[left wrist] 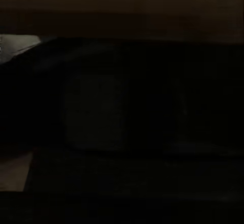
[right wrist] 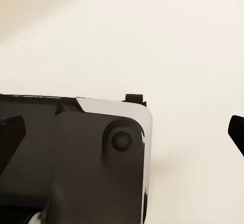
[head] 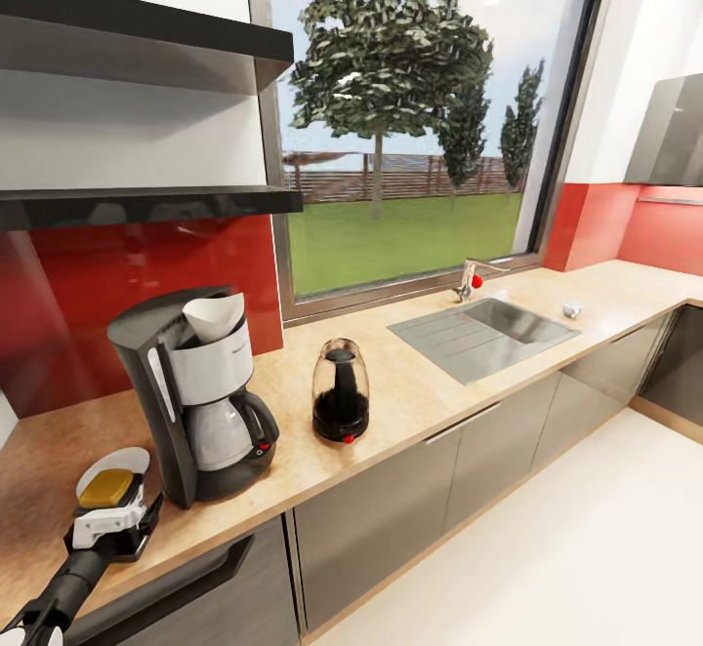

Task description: Set up a coffee station on the kitchen countertop: keep the coffee maker on the countertop, move the bottle of coffee from the kitchen shelf to the counter next to the coffee maker, place a paper coffee filter on top of the coffee maker, put the saucer next to the coffee maker with the coffee cup on the saucer, and place the electric kettle next to the coffee maker.

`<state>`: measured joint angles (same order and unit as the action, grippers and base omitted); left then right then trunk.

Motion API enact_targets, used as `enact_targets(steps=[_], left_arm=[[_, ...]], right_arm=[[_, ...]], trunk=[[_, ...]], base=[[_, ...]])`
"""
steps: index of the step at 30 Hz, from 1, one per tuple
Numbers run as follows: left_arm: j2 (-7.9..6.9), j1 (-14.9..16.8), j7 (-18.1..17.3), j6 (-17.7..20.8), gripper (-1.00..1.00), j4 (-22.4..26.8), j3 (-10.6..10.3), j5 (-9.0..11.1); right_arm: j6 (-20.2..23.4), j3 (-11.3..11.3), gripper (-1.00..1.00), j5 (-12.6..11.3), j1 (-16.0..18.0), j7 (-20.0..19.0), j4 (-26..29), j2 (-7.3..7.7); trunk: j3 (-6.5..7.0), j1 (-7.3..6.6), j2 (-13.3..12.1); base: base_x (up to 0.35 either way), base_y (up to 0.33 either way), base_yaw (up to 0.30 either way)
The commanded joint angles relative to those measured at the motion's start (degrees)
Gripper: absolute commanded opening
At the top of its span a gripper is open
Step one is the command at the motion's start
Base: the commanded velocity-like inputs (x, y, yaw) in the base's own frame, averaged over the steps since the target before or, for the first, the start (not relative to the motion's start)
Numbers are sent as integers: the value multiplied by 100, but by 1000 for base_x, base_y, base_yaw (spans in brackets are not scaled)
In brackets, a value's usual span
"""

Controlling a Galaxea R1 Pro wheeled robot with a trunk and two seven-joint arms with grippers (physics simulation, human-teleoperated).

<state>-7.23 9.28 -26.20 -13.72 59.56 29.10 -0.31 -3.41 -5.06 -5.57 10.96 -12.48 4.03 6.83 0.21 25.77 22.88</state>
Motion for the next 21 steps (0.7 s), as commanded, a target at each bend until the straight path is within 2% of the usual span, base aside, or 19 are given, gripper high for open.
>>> enact_targets(steps=[1, 21], left_arm=[[2, 4, -35, -16, 100, -4, 14, -8], [2, 4, -42, -16, 100, 26, 8, -21]], right_arm=[[-20, -48, 100, -58, 2, -18, -8, 3], [-20, -48, 100, -58, 2, -18, -7, 3]], trunk=[[-2, 2, 4], [-2, 2, 4]], base=[[0, 0, 0], [0, 0, 0]])
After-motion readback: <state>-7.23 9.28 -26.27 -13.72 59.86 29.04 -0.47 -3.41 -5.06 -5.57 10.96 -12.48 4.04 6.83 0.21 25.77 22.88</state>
